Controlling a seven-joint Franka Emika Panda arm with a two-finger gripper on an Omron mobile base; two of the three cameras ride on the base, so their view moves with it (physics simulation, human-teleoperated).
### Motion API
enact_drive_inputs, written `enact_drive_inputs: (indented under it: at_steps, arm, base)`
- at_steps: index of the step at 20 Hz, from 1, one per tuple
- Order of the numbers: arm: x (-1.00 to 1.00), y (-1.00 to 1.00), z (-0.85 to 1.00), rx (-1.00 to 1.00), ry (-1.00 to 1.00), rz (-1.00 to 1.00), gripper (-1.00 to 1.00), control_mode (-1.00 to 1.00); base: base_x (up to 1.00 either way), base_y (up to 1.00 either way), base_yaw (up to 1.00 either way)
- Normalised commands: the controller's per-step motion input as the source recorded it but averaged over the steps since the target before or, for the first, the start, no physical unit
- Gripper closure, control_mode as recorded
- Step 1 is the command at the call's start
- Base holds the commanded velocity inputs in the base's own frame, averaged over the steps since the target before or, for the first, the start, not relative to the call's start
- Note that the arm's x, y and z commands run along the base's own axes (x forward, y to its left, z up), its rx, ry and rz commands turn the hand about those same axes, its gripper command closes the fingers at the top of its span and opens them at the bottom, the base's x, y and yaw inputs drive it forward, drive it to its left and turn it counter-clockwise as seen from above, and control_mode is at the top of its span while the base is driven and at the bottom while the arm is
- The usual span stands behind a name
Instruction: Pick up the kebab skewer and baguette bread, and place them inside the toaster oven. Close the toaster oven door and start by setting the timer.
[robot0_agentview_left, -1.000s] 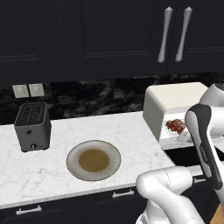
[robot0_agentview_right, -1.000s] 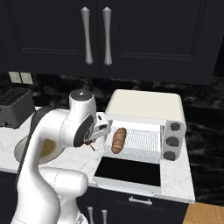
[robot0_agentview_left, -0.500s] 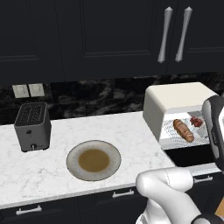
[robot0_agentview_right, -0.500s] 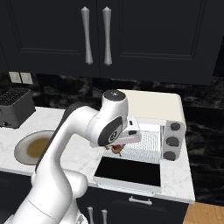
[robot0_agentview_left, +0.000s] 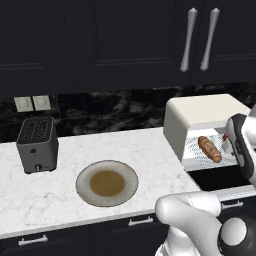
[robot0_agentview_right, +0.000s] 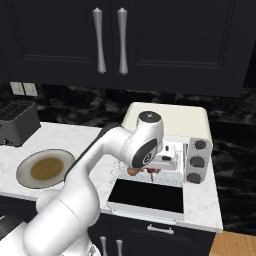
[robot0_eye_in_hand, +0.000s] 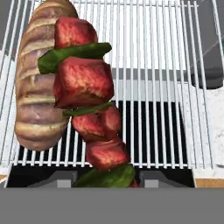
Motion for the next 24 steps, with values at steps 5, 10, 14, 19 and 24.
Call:
enact_drive_inputs:
  at_steps: [5, 10, 14, 19, 24]
  arm:
    - [0.20, -0.07, -0.43, 0.09, 0.01, -0.24, 1.00, -1.00]
    - [0.30, -0.28, -0.18, 0.06, 0.00, -0.09, 1.00, -1.00]
    - [0.12, -0.21, -0.04, 0.00, 0.00, -0.05, 1.00, -1.00]
    - [0.02, -0.02, -0.08, 0.00, 0.00, -0.05, 1.00, -1.00]
    - [0.08, 0.00, -0.03, 0.00, 0.00, -0.05, 1.00, -1.00]
  base:
    - [0.00, 0.00, 0.00]
    - [0.00, 0.00, 0.00]
    - [0.00, 0.00, 0.00]
    - [0.00, 0.00, 0.00]
    - [0.00, 0.00, 0.00]
